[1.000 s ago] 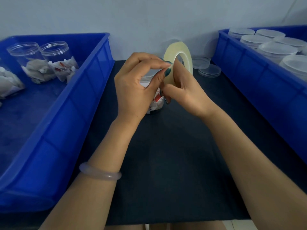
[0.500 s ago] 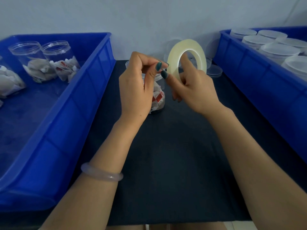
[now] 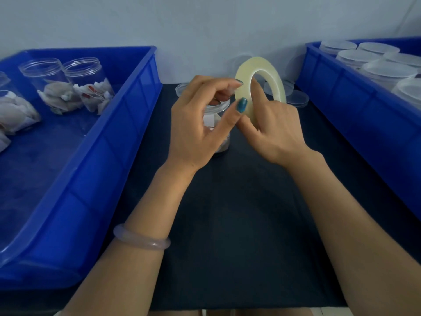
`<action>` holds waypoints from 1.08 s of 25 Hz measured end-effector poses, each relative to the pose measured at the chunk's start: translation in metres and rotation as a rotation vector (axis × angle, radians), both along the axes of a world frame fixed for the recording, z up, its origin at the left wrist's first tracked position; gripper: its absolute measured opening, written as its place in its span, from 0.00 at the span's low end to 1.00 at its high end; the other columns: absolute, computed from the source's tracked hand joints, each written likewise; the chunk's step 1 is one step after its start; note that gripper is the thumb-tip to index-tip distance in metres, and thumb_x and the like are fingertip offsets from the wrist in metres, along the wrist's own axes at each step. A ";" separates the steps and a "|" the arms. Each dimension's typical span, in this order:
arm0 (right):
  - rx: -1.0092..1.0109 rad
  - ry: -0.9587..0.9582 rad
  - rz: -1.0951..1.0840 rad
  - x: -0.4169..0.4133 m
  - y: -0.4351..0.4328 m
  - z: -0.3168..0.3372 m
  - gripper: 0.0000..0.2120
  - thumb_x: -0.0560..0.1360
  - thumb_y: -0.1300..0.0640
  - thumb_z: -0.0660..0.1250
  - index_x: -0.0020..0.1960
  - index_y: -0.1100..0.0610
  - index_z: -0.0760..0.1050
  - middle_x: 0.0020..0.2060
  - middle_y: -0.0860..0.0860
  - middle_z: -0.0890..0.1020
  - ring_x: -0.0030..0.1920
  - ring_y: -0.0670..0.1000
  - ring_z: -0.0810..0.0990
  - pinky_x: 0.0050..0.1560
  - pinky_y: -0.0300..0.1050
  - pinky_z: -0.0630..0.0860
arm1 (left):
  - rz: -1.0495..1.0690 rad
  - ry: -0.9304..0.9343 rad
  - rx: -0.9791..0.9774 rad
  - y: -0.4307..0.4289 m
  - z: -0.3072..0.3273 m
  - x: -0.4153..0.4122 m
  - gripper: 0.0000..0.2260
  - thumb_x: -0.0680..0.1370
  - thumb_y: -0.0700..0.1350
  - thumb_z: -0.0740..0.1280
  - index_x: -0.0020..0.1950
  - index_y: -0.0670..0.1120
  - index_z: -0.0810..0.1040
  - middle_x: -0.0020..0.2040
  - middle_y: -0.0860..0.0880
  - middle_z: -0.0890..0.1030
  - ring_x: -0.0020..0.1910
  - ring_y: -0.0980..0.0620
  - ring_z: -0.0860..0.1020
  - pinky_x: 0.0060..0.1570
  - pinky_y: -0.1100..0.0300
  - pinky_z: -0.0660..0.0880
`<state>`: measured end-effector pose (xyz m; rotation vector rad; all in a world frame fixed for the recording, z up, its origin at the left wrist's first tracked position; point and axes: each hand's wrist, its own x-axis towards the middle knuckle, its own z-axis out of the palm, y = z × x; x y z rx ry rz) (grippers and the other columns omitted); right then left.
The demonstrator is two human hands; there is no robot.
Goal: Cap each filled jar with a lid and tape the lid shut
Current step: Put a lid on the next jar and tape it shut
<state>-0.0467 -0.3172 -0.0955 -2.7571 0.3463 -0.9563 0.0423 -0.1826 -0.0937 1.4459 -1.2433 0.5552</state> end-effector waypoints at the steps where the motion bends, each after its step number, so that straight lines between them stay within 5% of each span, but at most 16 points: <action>1: -0.021 0.013 -0.011 0.000 0.000 0.000 0.30 0.77 0.43 0.51 0.72 0.61 0.63 0.26 0.46 0.71 0.27 0.49 0.70 0.28 0.46 0.60 | 0.005 -0.008 -0.002 0.000 0.000 0.000 0.16 0.81 0.50 0.66 0.55 0.37 0.81 0.50 0.42 0.81 0.49 0.53 0.79 0.50 0.60 0.77; 6: -0.064 0.025 -0.030 -0.001 -0.002 -0.004 0.31 0.74 0.44 0.50 0.71 0.61 0.64 0.25 0.45 0.66 0.25 0.44 0.65 0.28 0.43 0.54 | 0.154 -0.048 -0.010 -0.003 -0.003 0.005 0.05 0.77 0.39 0.71 0.51 0.39 0.81 0.47 0.45 0.82 0.46 0.55 0.79 0.49 0.66 0.76; 11: -0.149 -0.026 -0.007 -0.001 -0.002 -0.002 0.30 0.77 0.40 0.49 0.68 0.60 0.69 0.27 0.47 0.70 0.25 0.51 0.67 0.28 0.43 0.59 | 0.219 -0.071 -0.057 0.001 -0.001 0.011 0.06 0.78 0.41 0.71 0.47 0.38 0.83 0.42 0.45 0.83 0.42 0.51 0.80 0.44 0.64 0.76; 16: -0.375 -0.226 -0.077 -0.004 -0.014 -0.007 0.28 0.80 0.38 0.56 0.52 0.63 0.78 0.23 0.54 0.73 0.23 0.57 0.69 0.29 0.42 0.59 | 0.207 0.074 -0.080 0.005 0.002 0.006 0.07 0.79 0.45 0.70 0.49 0.42 0.85 0.43 0.52 0.83 0.43 0.60 0.79 0.44 0.70 0.73; 21: -0.399 -0.292 -0.215 -0.010 -0.040 -0.022 0.26 0.81 0.40 0.58 0.37 0.60 0.74 0.23 0.54 0.73 0.22 0.55 0.71 0.29 0.41 0.61 | 0.178 0.284 -0.091 0.020 -0.002 0.003 0.03 0.79 0.48 0.69 0.48 0.49 0.81 0.41 0.59 0.81 0.41 0.62 0.79 0.43 0.68 0.74; 27: -0.320 -0.330 -0.255 -0.011 -0.046 -0.026 0.33 0.76 0.30 0.57 0.28 0.57 0.67 0.21 0.51 0.66 0.23 0.52 0.63 0.28 0.42 0.57 | 0.194 0.471 -0.060 0.056 -0.021 -0.002 0.02 0.77 0.49 0.72 0.47 0.56 0.82 0.41 0.64 0.84 0.43 0.63 0.81 0.44 0.72 0.75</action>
